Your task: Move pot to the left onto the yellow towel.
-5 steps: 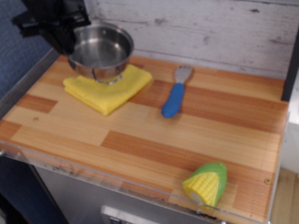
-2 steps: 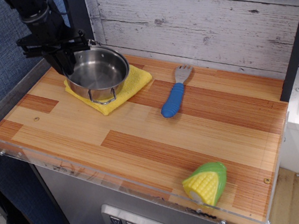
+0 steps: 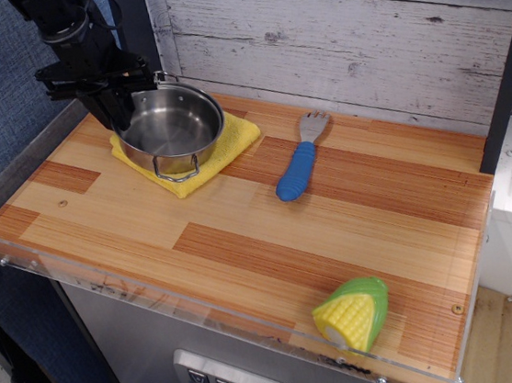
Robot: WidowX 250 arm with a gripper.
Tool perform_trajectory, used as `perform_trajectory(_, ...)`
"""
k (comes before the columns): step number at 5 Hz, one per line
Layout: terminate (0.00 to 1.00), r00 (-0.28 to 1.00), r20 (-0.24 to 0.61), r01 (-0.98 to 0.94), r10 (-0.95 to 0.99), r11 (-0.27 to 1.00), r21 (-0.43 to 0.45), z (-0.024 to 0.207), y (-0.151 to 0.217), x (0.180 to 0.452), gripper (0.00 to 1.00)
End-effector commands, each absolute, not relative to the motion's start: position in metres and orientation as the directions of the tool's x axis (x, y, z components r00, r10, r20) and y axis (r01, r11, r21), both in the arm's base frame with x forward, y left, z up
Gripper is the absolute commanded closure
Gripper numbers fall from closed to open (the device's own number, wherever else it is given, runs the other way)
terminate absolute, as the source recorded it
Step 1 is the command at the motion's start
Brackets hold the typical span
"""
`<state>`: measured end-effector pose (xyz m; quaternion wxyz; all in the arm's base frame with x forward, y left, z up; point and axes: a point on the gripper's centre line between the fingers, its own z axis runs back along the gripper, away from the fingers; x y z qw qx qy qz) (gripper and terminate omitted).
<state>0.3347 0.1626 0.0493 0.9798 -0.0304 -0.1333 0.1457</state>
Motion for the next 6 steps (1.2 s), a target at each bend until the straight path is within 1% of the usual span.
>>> perform_trajectory(1,0.0,0.879,0.234,-0.366,0.415,0.903,-0.224,0.058,0.175,0.33,0.0)
perform_trajectory(2,0.0,0.881,0.231,-0.37,0.413,0.906,-0.206,0.057,0.175,0.329,0.0)
perform_trajectory(4,0.0,0.882,0.243,-0.366,0.404,0.912,-0.187,0.065,0.176,0.332,0.0)
perform_trajectory(5,0.0,0.892,0.273,-0.324,0.361,0.93,-0.171,0.072,0.176,0.334,0.0)
perform_trajectory(6,0.0,0.881,0.349,-0.283,0.318,0.947,-0.15,0.097,0.174,0.338,0.0)
